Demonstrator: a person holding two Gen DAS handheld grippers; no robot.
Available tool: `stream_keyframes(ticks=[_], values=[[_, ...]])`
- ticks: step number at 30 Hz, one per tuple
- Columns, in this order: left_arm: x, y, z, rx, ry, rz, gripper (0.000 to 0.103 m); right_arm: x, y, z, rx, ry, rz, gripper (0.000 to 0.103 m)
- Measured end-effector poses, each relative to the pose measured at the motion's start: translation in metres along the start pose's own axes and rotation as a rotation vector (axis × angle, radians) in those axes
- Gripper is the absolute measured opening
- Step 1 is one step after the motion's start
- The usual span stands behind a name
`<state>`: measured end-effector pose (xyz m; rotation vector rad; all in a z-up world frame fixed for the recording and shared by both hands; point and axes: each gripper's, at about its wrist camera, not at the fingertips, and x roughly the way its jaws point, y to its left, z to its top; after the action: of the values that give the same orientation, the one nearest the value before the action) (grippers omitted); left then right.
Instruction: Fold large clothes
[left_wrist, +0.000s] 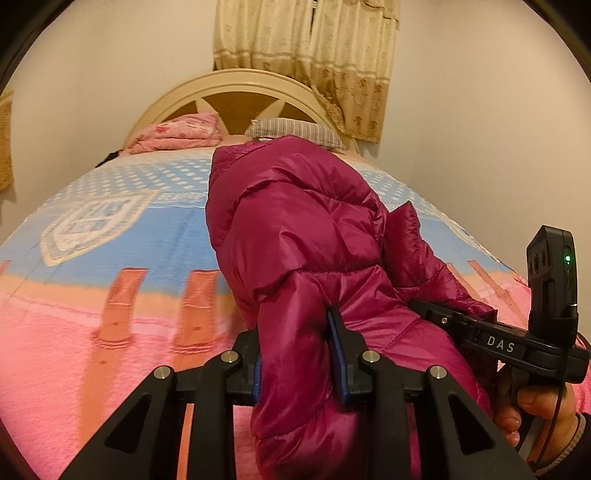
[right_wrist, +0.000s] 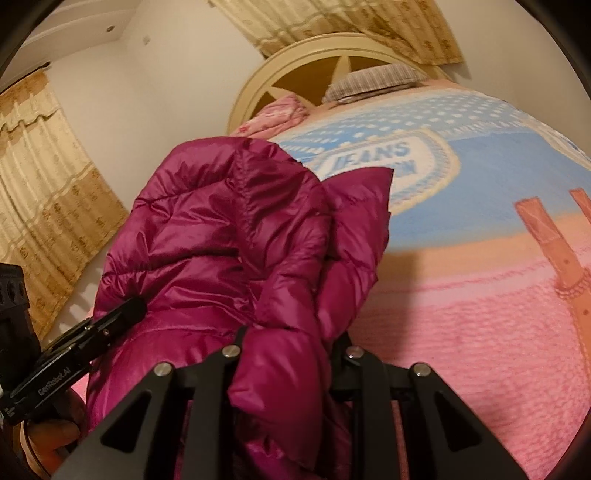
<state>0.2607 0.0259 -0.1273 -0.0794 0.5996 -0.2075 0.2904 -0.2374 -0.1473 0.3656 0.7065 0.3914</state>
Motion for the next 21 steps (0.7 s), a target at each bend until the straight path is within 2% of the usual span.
stream_keyframes(ticks=[11, 21], values=[[-0.047, 0.072, -0.018, -0.089, -0.034, 0.112, 0.03, 0.042, 0.07, -0.008, -0.084, 0.058, 0.113, 0.025], [-0.067, 0.113, -0.026, -0.138, -0.056, 0.174, 0.029, 0.071, 0.121, -0.014, -0.162, 0.104, 0.168, 0.025]])
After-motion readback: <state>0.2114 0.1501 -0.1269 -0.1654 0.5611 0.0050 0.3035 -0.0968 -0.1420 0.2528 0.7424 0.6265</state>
